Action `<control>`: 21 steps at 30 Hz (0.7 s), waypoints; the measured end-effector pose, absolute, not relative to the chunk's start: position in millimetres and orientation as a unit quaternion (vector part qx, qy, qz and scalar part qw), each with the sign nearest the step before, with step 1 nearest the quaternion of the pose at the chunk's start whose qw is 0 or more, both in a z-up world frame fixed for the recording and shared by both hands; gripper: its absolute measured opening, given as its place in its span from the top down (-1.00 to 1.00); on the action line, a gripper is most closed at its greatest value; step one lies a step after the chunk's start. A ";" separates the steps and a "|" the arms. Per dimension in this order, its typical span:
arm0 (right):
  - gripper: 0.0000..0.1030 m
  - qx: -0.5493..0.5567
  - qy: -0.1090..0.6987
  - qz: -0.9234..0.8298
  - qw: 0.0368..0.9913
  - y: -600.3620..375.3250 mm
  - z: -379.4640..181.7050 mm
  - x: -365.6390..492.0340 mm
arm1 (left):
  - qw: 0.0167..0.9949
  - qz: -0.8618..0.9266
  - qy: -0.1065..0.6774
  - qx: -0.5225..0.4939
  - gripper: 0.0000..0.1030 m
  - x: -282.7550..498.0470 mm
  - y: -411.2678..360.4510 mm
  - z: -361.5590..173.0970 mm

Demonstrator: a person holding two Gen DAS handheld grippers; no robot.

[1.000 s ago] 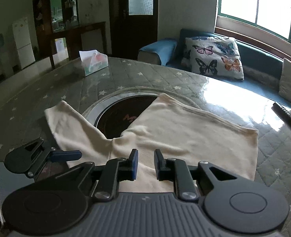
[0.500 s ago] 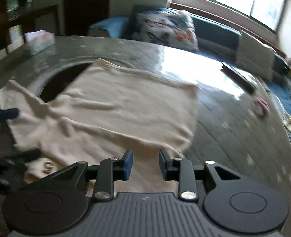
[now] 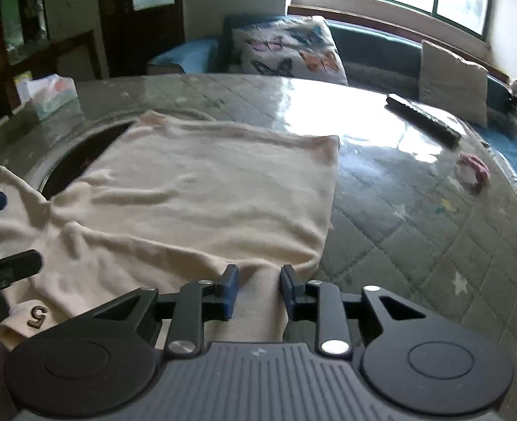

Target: Fold clothes

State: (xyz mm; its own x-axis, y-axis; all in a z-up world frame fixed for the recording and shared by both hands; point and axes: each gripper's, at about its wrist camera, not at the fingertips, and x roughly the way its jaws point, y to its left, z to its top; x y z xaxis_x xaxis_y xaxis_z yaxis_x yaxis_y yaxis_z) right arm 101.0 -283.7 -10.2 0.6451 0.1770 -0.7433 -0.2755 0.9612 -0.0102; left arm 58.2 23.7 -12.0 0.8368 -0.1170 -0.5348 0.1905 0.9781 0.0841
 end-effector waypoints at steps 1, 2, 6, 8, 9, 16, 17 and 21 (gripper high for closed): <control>0.49 -0.060 0.398 0.125 0.907 -287.0 -6.8 99.8 | 0.956 -0.078 0.275 0.066 -1.00 57.0 23.0 -11.6; 0.49 -0.059 0.393 0.127 0.909 -292.1 -2.8 96.3 | 0.956 -0.076 0.275 0.065 -0.98 55.6 22.4 -11.1; 0.43 -0.061 0.378 0.138 0.913 -314.3 9.6 76.7 | 0.954 -0.094 0.277 0.066 -0.78 47.1 17.3 -10.4; 0.23 -0.066 0.375 0.146 0.913 -323.1 11.7 63.4 | 0.951 -0.103 0.284 0.069 -0.53 44.8 12.1 -11.2; 0.21 -0.068 0.374 0.151 0.912 -326.2 11.9 56.8 | 0.949 -0.109 0.289 0.070 -0.48 44.7 9.7 -12.0; 0.04 -0.089 0.365 0.187 0.907 -332.1 6.4 14.1 | 0.943 -0.120 0.303 0.066 0.30 47.1 2.7 -11.5; 0.07 -0.094 0.363 0.189 0.907 -330.9 4.3 10.2 | 0.944 -0.121 0.301 0.064 0.37 46.9 2.7 -8.9; 0.13 -0.095 0.361 0.181 0.910 -326.9 -7.6 11.0 | 0.947 -0.123 0.292 0.056 0.95 46.3 2.8 1.1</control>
